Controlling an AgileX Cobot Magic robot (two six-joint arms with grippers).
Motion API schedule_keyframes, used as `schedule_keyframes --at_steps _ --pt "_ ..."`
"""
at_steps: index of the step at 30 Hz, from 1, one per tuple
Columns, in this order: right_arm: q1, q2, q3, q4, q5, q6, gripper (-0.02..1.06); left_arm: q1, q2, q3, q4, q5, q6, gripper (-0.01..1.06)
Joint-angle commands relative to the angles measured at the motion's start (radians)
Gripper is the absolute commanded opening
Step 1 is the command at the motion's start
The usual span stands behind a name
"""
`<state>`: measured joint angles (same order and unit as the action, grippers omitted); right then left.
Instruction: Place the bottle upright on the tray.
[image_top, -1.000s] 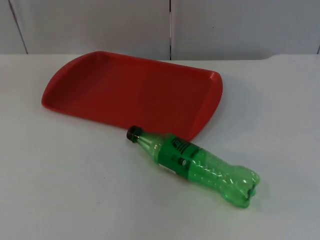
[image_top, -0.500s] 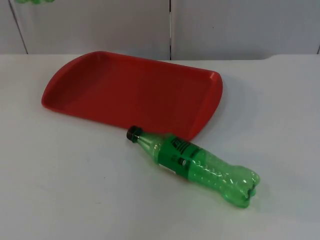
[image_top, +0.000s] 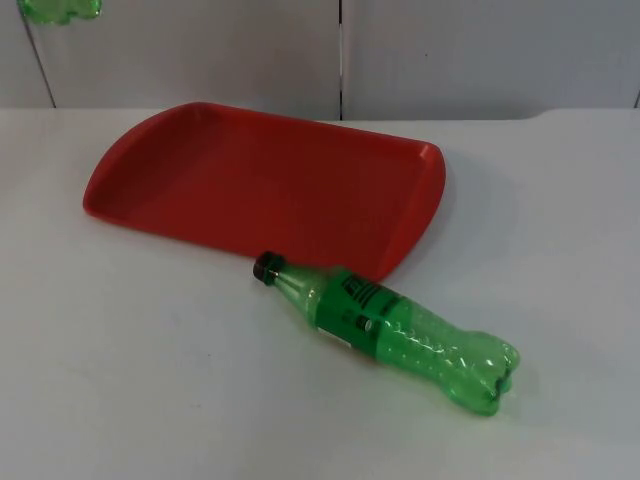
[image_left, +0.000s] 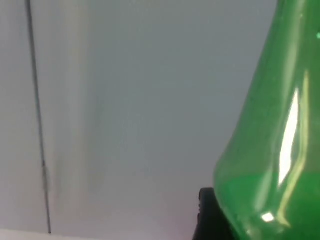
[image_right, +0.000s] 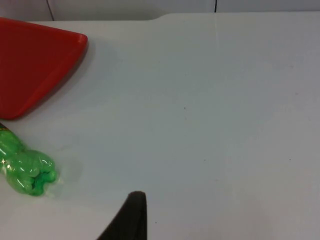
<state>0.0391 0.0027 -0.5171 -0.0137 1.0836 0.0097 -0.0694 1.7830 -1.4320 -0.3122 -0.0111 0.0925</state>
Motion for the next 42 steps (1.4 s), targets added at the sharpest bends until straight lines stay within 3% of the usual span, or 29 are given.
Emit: schedule_keyframes --at_steps 1,4,5,9,10,11,14,15,19,23,29,42 --pt "-0.005 -0.003 0.002 -0.001 -0.006 0.0 1.05 -0.013 0.014 -0.009 0.26 -0.087 -0.243 0.0" --pt "-0.005 -0.003 0.002 -0.001 -0.006 0.0 1.05 -0.013 0.057 -0.009 0.442 -0.183 -0.449 0.0" --pt "-0.005 -0.003 0.002 -0.001 -0.006 0.0 1.05 -0.013 0.057 -0.009 0.442 -0.183 -0.449 0.0" --pt "-0.005 -0.003 0.002 -0.001 -0.006 0.0 1.05 -0.013 0.132 -0.009 0.715 -0.369 -0.619 0.0" --pt "-0.005 -0.003 0.002 -0.001 -0.006 0.0 1.05 -0.013 0.132 -0.009 0.715 -0.369 -0.619 0.0" --pt "-0.005 -0.003 0.002 -0.001 -0.006 0.0 1.05 -0.013 0.162 -0.009 0.772 -0.459 -0.64 0.0" --pt "-0.005 -0.003 0.002 -0.001 -0.006 0.0 1.05 -0.013 0.231 -0.009 0.779 -0.621 -0.642 0.0" --pt "-0.005 -0.003 0.002 -0.001 -0.006 0.0 1.05 -0.013 0.231 -0.009 0.779 -0.621 -0.642 0.0" --pt "-0.005 -0.003 0.002 -0.001 -0.006 0.0 1.05 -0.013 0.318 -0.009 0.772 -0.778 -0.556 0.0" --pt "-0.005 -0.003 0.002 -0.001 -0.006 0.0 1.05 -0.013 0.367 -0.009 0.772 -0.845 -0.517 0.0" --pt "-0.005 -0.003 0.002 -0.001 -0.006 0.0 1.05 -0.013 0.415 -0.015 0.759 -0.871 -0.424 0.0" --pt "-0.005 -0.003 0.002 -0.001 -0.006 0.0 1.05 -0.013 0.574 -0.133 0.751 -0.919 -0.418 0.0"
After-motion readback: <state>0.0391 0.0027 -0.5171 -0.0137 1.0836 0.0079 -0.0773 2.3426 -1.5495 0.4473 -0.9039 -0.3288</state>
